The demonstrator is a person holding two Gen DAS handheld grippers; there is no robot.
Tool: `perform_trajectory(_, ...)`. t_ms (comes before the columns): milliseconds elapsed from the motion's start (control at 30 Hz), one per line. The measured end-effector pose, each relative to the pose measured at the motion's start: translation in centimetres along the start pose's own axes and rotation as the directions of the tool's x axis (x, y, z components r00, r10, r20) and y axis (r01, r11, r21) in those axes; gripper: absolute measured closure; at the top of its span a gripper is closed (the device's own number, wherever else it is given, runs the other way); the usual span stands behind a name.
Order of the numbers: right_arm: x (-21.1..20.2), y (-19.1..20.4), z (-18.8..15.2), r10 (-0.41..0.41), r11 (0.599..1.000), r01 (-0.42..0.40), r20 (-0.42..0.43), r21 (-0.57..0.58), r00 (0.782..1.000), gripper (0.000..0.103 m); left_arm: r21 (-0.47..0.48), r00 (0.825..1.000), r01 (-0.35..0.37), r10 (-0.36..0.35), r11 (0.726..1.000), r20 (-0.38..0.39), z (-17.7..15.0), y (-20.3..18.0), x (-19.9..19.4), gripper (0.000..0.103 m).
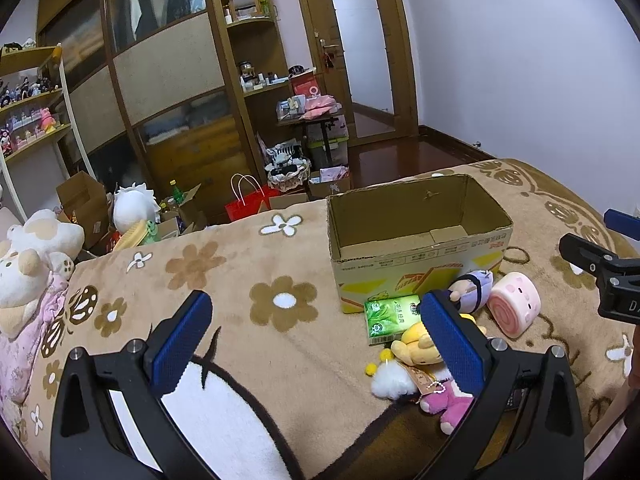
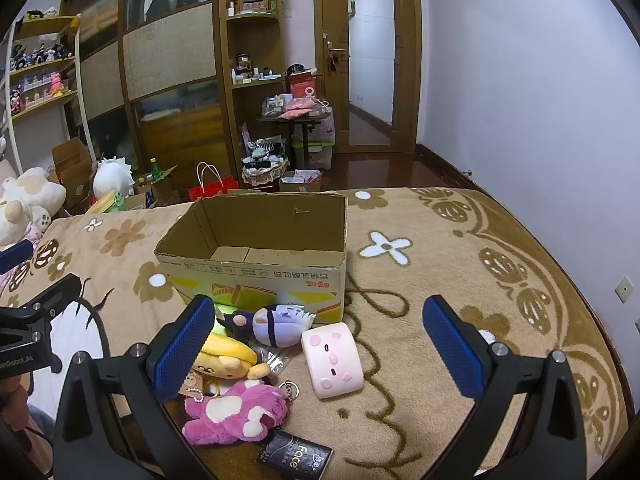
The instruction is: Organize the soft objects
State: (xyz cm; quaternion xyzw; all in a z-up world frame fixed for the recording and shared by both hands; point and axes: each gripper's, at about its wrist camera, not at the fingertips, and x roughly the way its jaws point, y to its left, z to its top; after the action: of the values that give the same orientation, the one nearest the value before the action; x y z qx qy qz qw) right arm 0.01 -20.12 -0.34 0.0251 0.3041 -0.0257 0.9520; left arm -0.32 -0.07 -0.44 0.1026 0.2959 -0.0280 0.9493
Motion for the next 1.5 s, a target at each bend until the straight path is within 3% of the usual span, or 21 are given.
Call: perform_trajectory(1500,-0.21,0.22,-0.03,0.006,1.000,-0.006,-0.001,0.004,1.000,0.000,0.000,1.000,0.002,-0.002,1.000,-0.004,-0.02,0.10,0.05,0.000)
